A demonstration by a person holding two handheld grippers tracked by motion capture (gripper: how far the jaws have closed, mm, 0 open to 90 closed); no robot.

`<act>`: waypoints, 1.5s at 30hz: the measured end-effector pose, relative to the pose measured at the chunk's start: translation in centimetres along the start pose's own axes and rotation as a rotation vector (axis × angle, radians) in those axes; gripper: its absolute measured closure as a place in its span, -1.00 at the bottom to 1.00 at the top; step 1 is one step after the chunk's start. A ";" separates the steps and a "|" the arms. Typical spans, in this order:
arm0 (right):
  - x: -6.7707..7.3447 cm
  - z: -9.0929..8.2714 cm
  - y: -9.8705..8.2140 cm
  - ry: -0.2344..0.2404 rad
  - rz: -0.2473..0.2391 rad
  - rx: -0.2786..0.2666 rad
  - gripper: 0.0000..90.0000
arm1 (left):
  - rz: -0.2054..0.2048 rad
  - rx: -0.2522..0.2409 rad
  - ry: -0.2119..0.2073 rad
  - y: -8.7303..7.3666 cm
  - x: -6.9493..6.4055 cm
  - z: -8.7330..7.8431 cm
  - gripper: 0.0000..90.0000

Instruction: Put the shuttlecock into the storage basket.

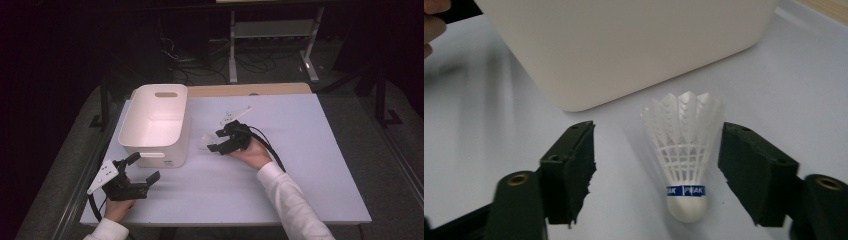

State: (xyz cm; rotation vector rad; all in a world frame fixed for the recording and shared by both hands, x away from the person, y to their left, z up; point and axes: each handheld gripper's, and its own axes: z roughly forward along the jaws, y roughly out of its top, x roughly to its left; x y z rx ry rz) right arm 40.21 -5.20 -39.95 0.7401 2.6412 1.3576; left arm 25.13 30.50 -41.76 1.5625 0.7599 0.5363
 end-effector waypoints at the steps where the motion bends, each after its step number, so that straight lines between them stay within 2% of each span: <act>1: -0.1 -0.1 0.0 -0.003 0.002 -0.001 -0.47 | 0.000 0.000 0.000 0.0 0.0 0.0 -1.00; 4: -0.4 -0.3 -0.1 -0.009 0.013 -0.009 -0.70 | -0.001 0.000 -0.002 0.0 0.0 0.0 -1.00; 7: -0.7 -0.3 -0.1 -0.008 0.018 -0.006 -0.74 | -0.002 0.001 -0.001 0.0 0.0 0.0 -1.00; 12: -1.4 0.1 -0.6 -0.025 0.035 0.018 -0.98 | -0.002 0.000 0.000 0.0 0.0 0.0 -1.00; 19: -2.1 0.8 -1.2 -0.019 0.059 0.064 -0.98 | -0.005 -0.001 -0.001 0.0 0.0 0.0 -1.00; 20: -2.2 0.8 -1.3 -0.018 0.050 0.073 -0.98 | -0.005 -0.001 -0.001 0.0 0.0 0.0 -1.00; 23: -2.4 1.0 -1.4 -0.011 0.059 0.075 -0.97 | -0.002 0.002 0.000 0.0 0.0 0.0 -1.00; 24: -2.5 1.1 -1.5 -0.012 0.043 0.076 -0.90 | -0.003 0.001 0.000 0.0 0.0 0.0 -1.00; 30: -2.4 1.4 -1.5 -0.001 0.035 0.082 -0.85 | -0.001 0.002 -0.001 0.0 0.0 0.0 -1.00; 32: -2.3 1.5 -1.5 0.008 0.050 0.089 -0.80 | -0.003 0.000 -0.002 0.0 0.0 0.0 -1.00; 35: -2.5 1.8 -1.6 0.015 0.036 0.094 -0.72 | -0.002 0.000 -0.002 0.0 0.0 0.0 -1.00; 39: -2.7 2.1 -1.8 0.021 0.064 0.111 -0.69 | -0.002 -0.001 -0.002 0.0 0.0 0.0 -1.00; 45: -2.7 2.6 -2.1 0.031 0.066 0.134 -0.54 | -0.003 0.000 -0.002 0.0 0.0 0.0 -1.00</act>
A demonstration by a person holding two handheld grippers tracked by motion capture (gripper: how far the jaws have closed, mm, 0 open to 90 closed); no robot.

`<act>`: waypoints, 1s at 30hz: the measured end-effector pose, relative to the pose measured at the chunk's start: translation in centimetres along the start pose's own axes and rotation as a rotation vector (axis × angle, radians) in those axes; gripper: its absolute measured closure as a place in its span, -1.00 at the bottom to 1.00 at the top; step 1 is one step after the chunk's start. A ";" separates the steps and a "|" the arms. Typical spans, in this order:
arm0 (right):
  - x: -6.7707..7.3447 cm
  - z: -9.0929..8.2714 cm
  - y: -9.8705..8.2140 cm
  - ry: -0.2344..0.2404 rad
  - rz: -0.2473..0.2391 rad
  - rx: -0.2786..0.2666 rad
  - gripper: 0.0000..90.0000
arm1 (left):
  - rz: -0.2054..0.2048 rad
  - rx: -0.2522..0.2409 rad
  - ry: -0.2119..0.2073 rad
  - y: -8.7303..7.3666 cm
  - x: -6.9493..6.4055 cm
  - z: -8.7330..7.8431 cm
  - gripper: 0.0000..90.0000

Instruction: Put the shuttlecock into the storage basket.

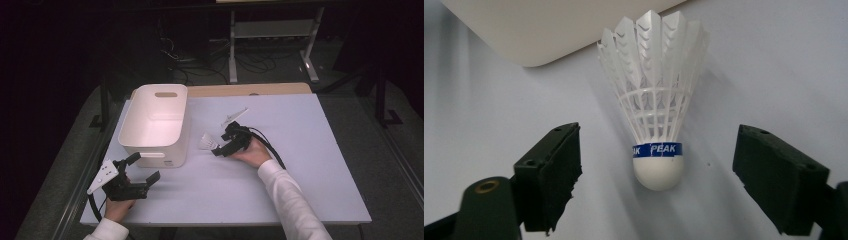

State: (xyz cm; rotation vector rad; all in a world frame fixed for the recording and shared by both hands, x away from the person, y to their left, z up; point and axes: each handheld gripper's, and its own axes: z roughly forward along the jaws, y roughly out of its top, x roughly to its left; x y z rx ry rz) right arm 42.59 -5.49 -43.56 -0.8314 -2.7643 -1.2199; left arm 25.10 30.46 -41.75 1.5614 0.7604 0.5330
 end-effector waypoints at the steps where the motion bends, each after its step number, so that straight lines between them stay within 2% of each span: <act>1: 0.0 0.1 0.0 -0.005 -0.004 0.002 -0.49 | 0.000 0.001 0.000 0.0 0.0 0.0 -1.00; 9: 0.1 0.8 -0.3 -0.013 0.003 0.039 -0.25 | -0.001 0.001 0.000 0.0 0.0 0.0 -1.00; 11: 0.1 1.0 -0.3 -0.007 0.002 0.041 -0.20 | 0.001 0.001 -0.001 0.0 0.0 0.0 -1.00; 12: 0.2 1.0 -0.4 -0.005 0.003 0.035 -0.12 | -0.001 0.000 0.000 0.0 0.0 0.0 -1.00; 16: 0.1 1.0 -0.4 -0.007 0.002 0.032 -0.06 | 0.000 0.000 -0.001 0.0 0.0 0.0 -1.00; 24: 0.1 0.9 -0.4 -0.010 0.003 0.034 0.21 | -0.003 -0.001 -0.002 0.0 0.0 0.0 -1.00; 28: 0.1 0.8 -0.4 -0.017 0.003 0.034 0.39 | -0.008 -0.004 -0.003 0.0 0.0 0.0 -1.00; 30: 0.0 0.8 -0.4 -0.015 0.008 0.033 0.40 | -0.008 -0.004 -0.002 0.0 0.0 0.0 -1.00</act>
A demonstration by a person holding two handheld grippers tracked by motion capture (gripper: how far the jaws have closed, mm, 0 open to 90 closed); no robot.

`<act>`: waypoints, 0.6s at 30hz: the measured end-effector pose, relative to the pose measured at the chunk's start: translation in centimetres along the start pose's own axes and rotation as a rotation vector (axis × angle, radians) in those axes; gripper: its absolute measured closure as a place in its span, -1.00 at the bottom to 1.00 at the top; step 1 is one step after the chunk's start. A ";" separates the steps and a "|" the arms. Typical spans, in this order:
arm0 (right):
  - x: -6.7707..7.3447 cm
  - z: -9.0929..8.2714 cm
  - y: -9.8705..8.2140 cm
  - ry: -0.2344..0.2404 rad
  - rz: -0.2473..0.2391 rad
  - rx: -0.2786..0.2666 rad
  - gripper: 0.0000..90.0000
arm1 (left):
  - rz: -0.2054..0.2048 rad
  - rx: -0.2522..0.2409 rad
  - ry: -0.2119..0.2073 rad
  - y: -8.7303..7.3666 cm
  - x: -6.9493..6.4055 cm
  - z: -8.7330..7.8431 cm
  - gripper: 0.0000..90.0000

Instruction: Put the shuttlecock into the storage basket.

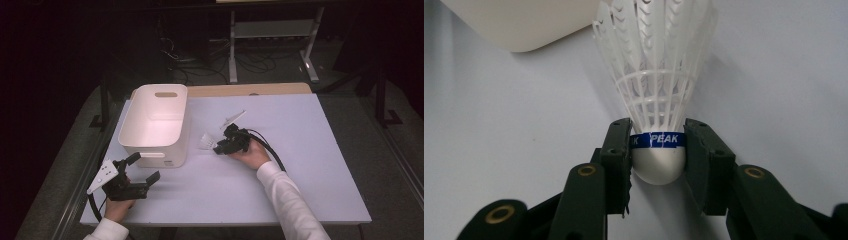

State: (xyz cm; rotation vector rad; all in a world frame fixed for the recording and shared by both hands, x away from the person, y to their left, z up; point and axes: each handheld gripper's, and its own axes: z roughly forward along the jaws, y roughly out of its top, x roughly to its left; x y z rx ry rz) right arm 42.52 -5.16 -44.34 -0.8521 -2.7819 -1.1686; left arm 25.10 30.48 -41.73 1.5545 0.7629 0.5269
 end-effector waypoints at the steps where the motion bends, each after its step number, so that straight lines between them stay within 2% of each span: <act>1: 0.0 0.0 0.0 -0.001 0.001 0.000 0.40 | -0.002 -0.002 -0.001 0.0 0.0 0.0 -1.00; 15: 0.2 -1.1 0.3 0.003 0.002 -0.031 0.41 | -0.001 -0.001 0.003 0.0 0.1 -0.1 -1.00; 18: 0.3 -1.5 0.5 -0.007 -0.014 -0.046 0.41 | -0.004 -0.003 0.002 0.0 0.0 0.0 -1.00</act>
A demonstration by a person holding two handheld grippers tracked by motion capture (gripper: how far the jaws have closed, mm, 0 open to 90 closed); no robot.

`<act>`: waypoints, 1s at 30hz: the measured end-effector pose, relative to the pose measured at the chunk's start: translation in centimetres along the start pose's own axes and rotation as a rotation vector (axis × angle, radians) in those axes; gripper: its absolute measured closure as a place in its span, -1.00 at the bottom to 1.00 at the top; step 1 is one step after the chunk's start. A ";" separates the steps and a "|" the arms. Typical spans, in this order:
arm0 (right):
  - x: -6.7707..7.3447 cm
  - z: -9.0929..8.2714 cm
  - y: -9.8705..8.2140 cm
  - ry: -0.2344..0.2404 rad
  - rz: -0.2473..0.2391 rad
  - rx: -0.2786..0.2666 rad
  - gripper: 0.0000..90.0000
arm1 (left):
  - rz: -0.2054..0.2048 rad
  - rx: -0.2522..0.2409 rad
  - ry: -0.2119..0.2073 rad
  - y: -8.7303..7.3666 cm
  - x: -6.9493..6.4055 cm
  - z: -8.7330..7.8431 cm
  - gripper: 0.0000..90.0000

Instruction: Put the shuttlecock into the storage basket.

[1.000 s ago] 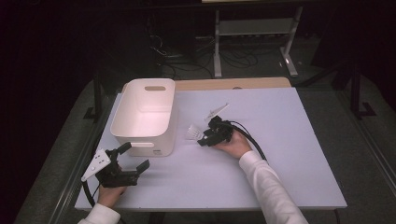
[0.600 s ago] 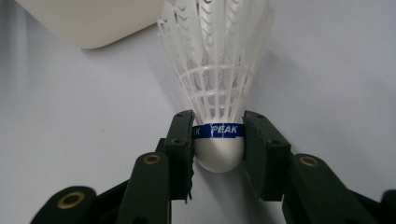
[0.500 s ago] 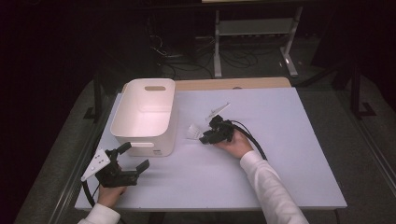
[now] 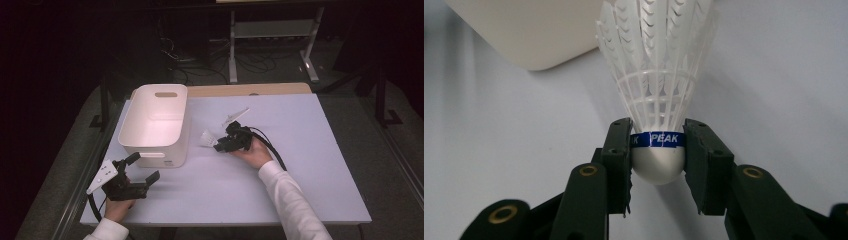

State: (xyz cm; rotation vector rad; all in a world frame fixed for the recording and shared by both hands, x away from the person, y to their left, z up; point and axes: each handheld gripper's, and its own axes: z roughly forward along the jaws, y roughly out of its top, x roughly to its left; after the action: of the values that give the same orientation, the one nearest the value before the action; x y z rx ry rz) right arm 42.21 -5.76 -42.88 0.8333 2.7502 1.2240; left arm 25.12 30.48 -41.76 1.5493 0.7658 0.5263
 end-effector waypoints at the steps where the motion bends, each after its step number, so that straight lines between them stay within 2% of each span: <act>1: 0.2 -0.2 0.1 0.014 0.009 -0.006 0.41 | 0.001 0.001 0.000 0.0 0.0 0.0 -1.00; 3: 0.3 -0.4 0.3 -0.001 -0.005 -0.013 0.41 | 0.003 0.001 0.001 0.0 0.0 0.0 -1.00; 7: 0.5 -0.8 0.5 0.011 0.004 -0.030 0.41 | 0.010 0.007 0.003 0.0 0.0 0.0 -1.00; 11: 0.5 -1.4 1.0 0.001 -0.009 -0.040 0.41 | 0.009 0.007 0.001 0.0 0.0 0.1 -1.00; 17: 0.7 -2.4 1.8 0.032 0.006 -0.090 0.41 | 0.011 0.013 0.000 -0.1 0.0 0.1 -1.00; 20: 0.8 -2.8 2.0 0.033 0.004 -0.104 0.41 | 0.008 0.007 0.002 -0.1 -0.1 0.1 -1.00; 25: 0.8 -3.3 2.6 0.012 -0.018 -0.104 0.41 | 0.006 0.007 -0.001 -0.1 -0.1 0.1 -1.00; 30: 1.0 -3.9 3.3 0.014 -0.013 -0.118 0.41 | 0.009 0.010 0.000 -0.1 -0.1 0.1 -1.00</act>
State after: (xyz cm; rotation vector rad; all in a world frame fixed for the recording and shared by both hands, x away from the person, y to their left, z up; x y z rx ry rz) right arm 41.93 -6.16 -37.67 0.7971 2.6588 1.3785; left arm 25.14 30.34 -41.82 1.5624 0.7633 0.5300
